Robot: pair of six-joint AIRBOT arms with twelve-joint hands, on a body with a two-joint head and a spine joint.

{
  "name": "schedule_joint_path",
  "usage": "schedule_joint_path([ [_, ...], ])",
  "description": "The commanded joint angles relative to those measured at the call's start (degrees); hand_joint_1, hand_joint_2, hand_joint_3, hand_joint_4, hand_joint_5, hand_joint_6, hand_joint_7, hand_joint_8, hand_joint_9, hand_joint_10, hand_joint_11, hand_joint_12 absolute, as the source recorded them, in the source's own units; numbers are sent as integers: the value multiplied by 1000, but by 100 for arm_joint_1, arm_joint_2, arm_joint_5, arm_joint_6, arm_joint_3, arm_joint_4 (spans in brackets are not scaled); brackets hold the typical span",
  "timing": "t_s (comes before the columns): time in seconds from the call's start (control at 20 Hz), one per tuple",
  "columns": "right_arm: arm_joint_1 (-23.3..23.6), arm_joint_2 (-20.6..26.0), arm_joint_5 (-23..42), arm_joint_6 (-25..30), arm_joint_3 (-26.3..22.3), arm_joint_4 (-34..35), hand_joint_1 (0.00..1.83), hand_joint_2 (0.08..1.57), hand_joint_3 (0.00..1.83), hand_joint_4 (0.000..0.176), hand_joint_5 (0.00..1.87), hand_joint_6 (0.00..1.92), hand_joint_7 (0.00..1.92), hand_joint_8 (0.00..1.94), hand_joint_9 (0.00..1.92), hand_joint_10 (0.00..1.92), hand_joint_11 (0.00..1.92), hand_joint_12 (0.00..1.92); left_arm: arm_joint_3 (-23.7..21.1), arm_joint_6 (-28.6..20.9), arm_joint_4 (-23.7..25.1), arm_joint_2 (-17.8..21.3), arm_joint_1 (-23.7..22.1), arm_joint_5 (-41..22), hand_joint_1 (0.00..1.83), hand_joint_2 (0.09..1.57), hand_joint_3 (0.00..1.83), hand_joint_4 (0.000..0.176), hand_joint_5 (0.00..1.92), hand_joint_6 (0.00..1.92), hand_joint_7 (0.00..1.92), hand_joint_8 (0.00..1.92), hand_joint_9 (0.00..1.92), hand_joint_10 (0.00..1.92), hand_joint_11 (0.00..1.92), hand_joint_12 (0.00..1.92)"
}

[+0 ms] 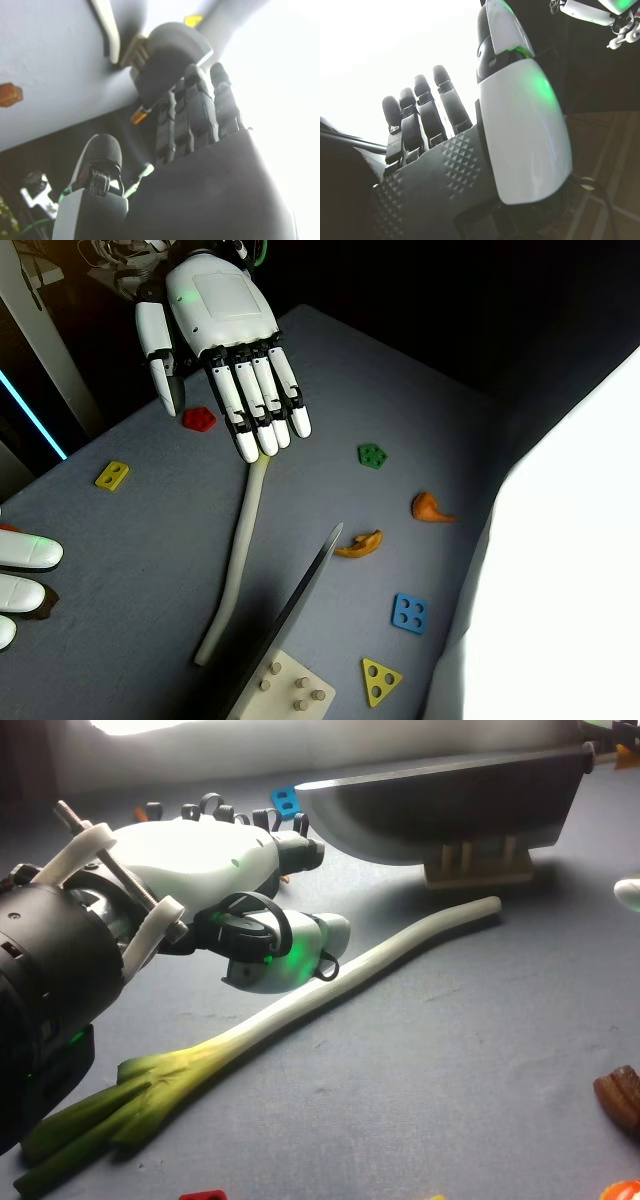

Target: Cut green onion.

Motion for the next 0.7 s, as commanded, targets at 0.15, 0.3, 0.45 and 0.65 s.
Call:
schedule_joint_path([
  [0.15, 52, 28, 759, -65, 19, 42, 176, 1265, 12, 0, 139, 46, 154, 2, 99, 55, 0, 448, 11, 0, 403, 21, -76, 34, 257, 1348, 3, 5, 263, 4, 307, 1, 317, 15, 0, 825],
  [0.3, 53, 19, 759, -105, 19, 43, 179, 1267, 6, 0, 129, 29, 140, 0, 104, 46, 0, 423, -7, 0, 402, 20, -84, 38, 270, 1330, 0, 8, 235, 1, 287, 1, 305, 2, 0, 791],
  [0.45, 56, 16, 759, -113, 20, 45, 131, 1261, 2, 0, 164, 31, 162, 7, 126, 45, 0, 385, -15, 0, 375, 19, -66, 183, 191, 1351, 3, 33, 172, 2, 210, 0, 249, 0, 0, 649],
  [0.65, 73, -60, 729, -445, 48, 237, 160, 1261, 0, 0, 93, 1, 89, 0, 40, 2, 0, 11, -21, -1, 225, 19, -56, 606, 59, 1354, 3, 25, 80, 0, 129, 0, 143, 0, 0, 506],
])
